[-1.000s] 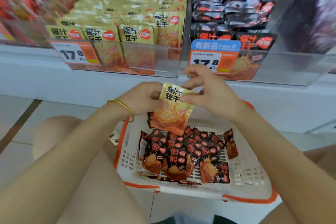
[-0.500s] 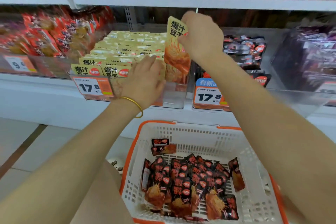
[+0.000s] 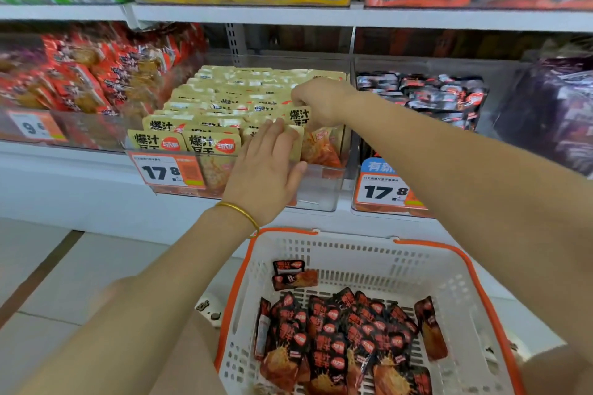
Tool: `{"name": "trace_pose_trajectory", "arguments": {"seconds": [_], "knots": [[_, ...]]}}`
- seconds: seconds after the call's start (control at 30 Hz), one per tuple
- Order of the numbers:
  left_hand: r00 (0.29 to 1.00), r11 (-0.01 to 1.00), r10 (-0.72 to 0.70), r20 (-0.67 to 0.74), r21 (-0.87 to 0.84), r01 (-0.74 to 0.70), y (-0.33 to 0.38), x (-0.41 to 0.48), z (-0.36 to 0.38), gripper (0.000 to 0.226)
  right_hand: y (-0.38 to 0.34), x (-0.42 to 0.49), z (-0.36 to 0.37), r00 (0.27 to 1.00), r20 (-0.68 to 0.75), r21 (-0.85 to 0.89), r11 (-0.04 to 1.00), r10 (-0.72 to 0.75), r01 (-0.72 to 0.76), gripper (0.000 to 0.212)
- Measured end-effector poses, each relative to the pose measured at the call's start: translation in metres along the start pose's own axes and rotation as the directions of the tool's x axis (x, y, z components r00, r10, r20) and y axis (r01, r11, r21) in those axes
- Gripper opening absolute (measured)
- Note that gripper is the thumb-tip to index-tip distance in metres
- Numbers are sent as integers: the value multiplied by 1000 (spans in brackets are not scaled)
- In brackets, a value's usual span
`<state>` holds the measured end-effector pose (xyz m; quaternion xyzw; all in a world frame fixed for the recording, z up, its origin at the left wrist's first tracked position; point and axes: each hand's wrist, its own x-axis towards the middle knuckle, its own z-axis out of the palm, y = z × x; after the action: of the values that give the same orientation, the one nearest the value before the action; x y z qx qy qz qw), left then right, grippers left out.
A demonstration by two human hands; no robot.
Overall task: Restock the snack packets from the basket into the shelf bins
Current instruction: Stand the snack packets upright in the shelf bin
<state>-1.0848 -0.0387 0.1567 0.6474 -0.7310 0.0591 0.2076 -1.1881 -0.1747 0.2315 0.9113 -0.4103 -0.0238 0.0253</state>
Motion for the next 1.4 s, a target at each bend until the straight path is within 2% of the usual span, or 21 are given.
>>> {"name": "trace_pose_trajectory", "arguments": {"seconds": [0.1,0.2,0.27,0.37,0.53,0.63,0.73,0.83,0.93,1.0,1.07,1.13,1.2,1.3,1.4], "knots": [[1000,1000,-2,-13,4,2,-2,0,2,67,3,7,-10,986,160,-51,997,-45,54,68],[1000,1000,0,-15,-3,0,-3,0,4,65,5,10,-14,944,330,-139,988,-17,67,78],[1000,1000,6,-29,-8,-6,-4,-1,5,63,5,12,-11,952,307,-230,971,8,66,76],[999,1000,18,-40,-10,-19,-6,-1,7,61,5,13,-5,987,152,-317,948,54,-3,65],[999,1000,23,-42,-16,-24,-7,-1,9,61,4,12,7,986,83,-416,904,148,-101,63],[993,999,41,-106,-7,-42,-5,-5,7,53,1,0,-5,991,-29,-258,956,134,-137,66],[956,994,107,-273,19,-106,-1,-18,3,35,-1,-35,-22,971,-209,42,993,118,-112,45],[916,986,168,-363,46,-162,6,-41,5,23,-8,-94,-21,940,-313,339,941,138,-25,32],[944,970,240,-227,23,-241,1,-56,19,18,-24,-149,6,956,-279,606,789,94,99,28],[968,968,247,-45,-34,-249,-8,-64,34,22,-34,-166,46,988,-146,678,733,52,61,24],[969,982,184,164,-71,-174,-13,-74,48,22,-42,-169,95,1000,18,689,724,12,-21,17],[918,997,82,387,-47,-69,-15,-81,62,23,-48,-166,148,982,190,675,728,-9,-124,13],[825,999,12,565,24,-31,-16,-83,74,27,-52,-163,200,942,335,636,746,-34,-199,15],[739,999,-16,674,47,-21,-15,-83,86,27,-56,-165,264,865,495,569,782,-79,-255,14],[710,998,-20,704,54,-25,-14,-79,95,27,-62,-170,304,805,579,558,782,-126,-279,16]]}}
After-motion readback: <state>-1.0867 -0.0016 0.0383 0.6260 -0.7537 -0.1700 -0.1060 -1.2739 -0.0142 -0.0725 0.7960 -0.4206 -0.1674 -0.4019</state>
